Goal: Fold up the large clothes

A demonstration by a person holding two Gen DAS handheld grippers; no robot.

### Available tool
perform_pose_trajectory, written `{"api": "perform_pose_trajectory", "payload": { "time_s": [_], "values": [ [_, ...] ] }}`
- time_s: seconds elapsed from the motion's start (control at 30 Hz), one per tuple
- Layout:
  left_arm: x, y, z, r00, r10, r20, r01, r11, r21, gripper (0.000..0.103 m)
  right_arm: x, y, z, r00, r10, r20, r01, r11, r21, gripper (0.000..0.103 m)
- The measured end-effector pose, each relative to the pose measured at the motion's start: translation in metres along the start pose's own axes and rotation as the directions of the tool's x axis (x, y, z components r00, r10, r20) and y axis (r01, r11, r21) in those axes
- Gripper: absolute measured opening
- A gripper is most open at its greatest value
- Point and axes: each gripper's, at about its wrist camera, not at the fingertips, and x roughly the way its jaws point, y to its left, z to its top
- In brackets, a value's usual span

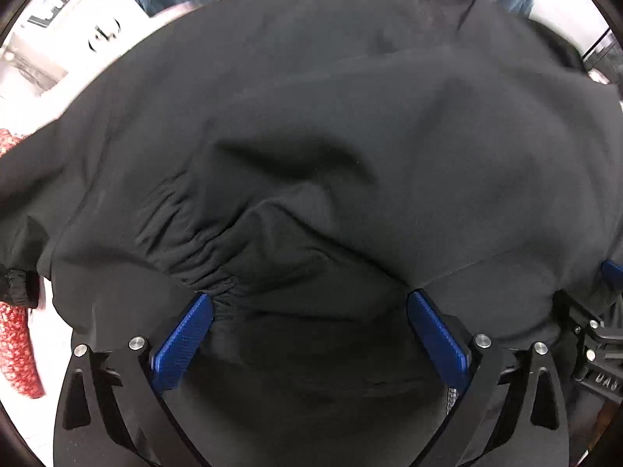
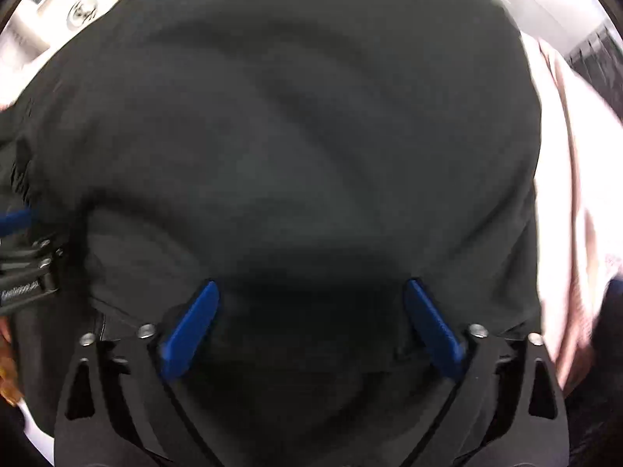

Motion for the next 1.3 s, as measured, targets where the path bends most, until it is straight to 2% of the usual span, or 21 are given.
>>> {"api": "perform_pose_trajectory", "payload": {
  "time_s": [0.1, 0.23, 0.37, 0.43, 0.53, 0.57, 0.7, 0.77, 0.87, 1.0, 1.13, 1.3],
  "values": [
    [-0.001, 0.0, -0.002, 1.0, 0.005, 0.028, -0.006, 1.0, 0.017, 0.098, 0.0, 0.004, -0.004, 1.0, -0.012, 0.029, 0.012, 1.0, -0.013, 0.098],
    [0.0, 0.001, -0.001, 1.0, 0.0, 0.023, -0.001, 1.0, 0.016, 0.098, 0.001, 0.008, -0.011, 0.998, -0.017, 0.058, 0.018, 1.0, -0.011, 0.099],
    [0.003, 0.001, 0.005, 1.0, -0.008, -0.002, 0.008, 1.0, 0.007, 0.099, 0.001, 0.007, -0.011, 0.999, -0.021, 0.037, 0.021, 1.0, -0.001, 0.099],
    [0.006, 0.003, 0.005, 1.0, -0.016, -0.012, 0.016, 1.0, 0.01, 0.099, 0.003, 0.01, 0.005, 0.999, -0.022, 0.024, 0.022, 1.0, -0.002, 0.099],
    [0.007, 0.006, 0.011, 1.0, -0.024, -0.018, 0.025, 0.999, 0.024, 0.098, 0.002, 0.012, 0.011, 1.0, -0.017, 0.022, 0.017, 1.0, -0.008, 0.099],
    [0.009, 0.006, 0.011, 0.999, -0.026, -0.019, 0.027, 0.999, 0.029, 0.098, 0.008, 0.007, 0.032, 1.0, -0.016, 0.025, 0.017, 1.0, -0.012, 0.099],
    [0.001, 0.01, 0.011, 0.999, -0.035, -0.037, 0.037, 0.997, 0.064, 0.097, 0.009, 0.004, 0.031, 0.999, -0.025, -0.026, 0.025, 0.999, -0.02, 0.098],
    [-0.012, 0.015, 0.005, 0.999, -0.035, -0.011, 0.035, 0.998, 0.043, 0.097, -0.001, 0.003, 0.027, 0.999, -0.03, -0.037, 0.03, 1.0, 0.005, 0.098],
    [-0.031, 0.034, -0.01, 0.996, -0.074, 0.045, 0.075, 0.997, -0.018, 0.097, -0.021, 0.009, 0.022, 1.0, -0.018, 0.014, 0.017, 1.0, 0.024, 0.098],
    [-0.039, 0.073, -0.044, 0.994, -0.084, 0.066, 0.093, 0.985, -0.148, 0.097, -0.04, 0.03, 0.0, 0.999, -0.002, 0.048, 0.004, 0.999, -0.05, 0.098],
    [-0.038, 0.114, -0.086, 0.998, -0.04, 0.042, 0.049, 0.968, -0.247, 0.096, -0.035, 0.052, -0.031, 1.0, 0.002, -0.008, -0.003, 0.99, -0.143, 0.098],
    [-0.034, 0.164, -0.129, 1.0, 0.017, 0.026, -0.008, 0.95, -0.311, 0.096, -0.021, 0.067, -0.055, 0.996, 0.013, -0.083, -0.026, 0.987, -0.156, 0.098]
  ]
}}
